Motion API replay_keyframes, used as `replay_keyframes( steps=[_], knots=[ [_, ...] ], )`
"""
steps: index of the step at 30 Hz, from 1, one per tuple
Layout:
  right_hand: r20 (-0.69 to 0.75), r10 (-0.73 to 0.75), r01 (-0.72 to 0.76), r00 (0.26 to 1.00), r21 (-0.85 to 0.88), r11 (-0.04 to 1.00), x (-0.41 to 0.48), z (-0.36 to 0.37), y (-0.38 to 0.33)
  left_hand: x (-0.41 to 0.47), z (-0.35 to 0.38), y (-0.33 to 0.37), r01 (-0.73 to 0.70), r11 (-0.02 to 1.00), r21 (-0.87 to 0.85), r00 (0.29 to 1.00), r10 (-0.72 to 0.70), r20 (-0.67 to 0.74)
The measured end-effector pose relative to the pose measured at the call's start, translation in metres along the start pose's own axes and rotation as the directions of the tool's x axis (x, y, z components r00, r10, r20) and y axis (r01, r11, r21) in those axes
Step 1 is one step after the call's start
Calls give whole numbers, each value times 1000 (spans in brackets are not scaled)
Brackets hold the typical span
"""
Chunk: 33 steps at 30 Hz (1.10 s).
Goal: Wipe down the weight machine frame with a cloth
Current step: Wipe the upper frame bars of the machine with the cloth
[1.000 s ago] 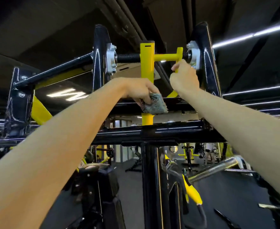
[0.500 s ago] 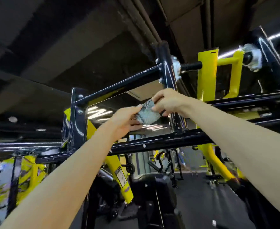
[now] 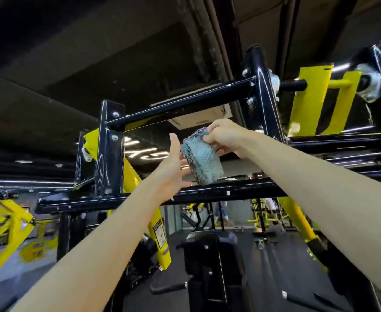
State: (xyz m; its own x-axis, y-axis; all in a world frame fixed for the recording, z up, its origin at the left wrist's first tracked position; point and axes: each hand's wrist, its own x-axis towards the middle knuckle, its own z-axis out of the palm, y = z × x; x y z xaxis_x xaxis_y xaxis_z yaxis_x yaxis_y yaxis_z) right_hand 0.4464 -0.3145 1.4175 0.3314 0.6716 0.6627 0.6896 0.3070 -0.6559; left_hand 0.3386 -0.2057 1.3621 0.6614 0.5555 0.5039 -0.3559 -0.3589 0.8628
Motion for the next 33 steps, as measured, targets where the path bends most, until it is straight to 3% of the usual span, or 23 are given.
replay_keyframes(
  steps=[4,8,11,13,15,17,19,20,21,22,23,25,29,33],
  knots=[
    [20,56,-56,998,20,998,14,15,4,-6,-3,0,-58,996,-64,996,63,67],
    [7,149,-149,989,127,981,23,27,6,10,-13,-1,-88,982,-168,996,82,-44],
    [99,236,-250,967,185,950,27,30,8,29,-25,-1,-158,931,-328,981,111,-159],
    [158,254,-279,954,164,946,30,36,12,39,-29,-1,-179,926,-331,978,130,-165],
    [37,256,-259,966,168,951,38,46,16,49,-34,-4,-112,948,-299,991,85,-103],
    [-189,229,-213,955,102,972,50,52,18,58,-37,-4,-19,972,-232,996,-3,-93],
    [-336,102,-151,936,-123,981,58,52,15,69,-46,-2,-2,993,-115,964,-28,-264],
    [-318,36,-113,947,-227,967,60,54,12,75,-52,0,-49,998,47,927,63,-371],
    [-260,1,-82,966,-300,950,62,55,8,80,-59,0,-138,963,234,906,218,-362],
    [-200,-8,-65,980,-353,934,62,59,3,84,-63,-1,-268,895,356,903,363,-231],
    [-156,-3,-59,988,-394,917,63,61,-1,87,-66,-1,-373,845,383,909,416,-34],
    [-115,26,-74,993,-433,898,63,63,-6,89,-67,1,-369,888,273,920,307,245],
    [-204,-17,-43,979,-288,957,64,51,-4,100,-56,-9,-172,984,-45,945,178,276],
    [-422,-88,-31,902,-267,963,73,30,10,117,-29,-12,-9,957,-289,962,88,259]
  ],
)
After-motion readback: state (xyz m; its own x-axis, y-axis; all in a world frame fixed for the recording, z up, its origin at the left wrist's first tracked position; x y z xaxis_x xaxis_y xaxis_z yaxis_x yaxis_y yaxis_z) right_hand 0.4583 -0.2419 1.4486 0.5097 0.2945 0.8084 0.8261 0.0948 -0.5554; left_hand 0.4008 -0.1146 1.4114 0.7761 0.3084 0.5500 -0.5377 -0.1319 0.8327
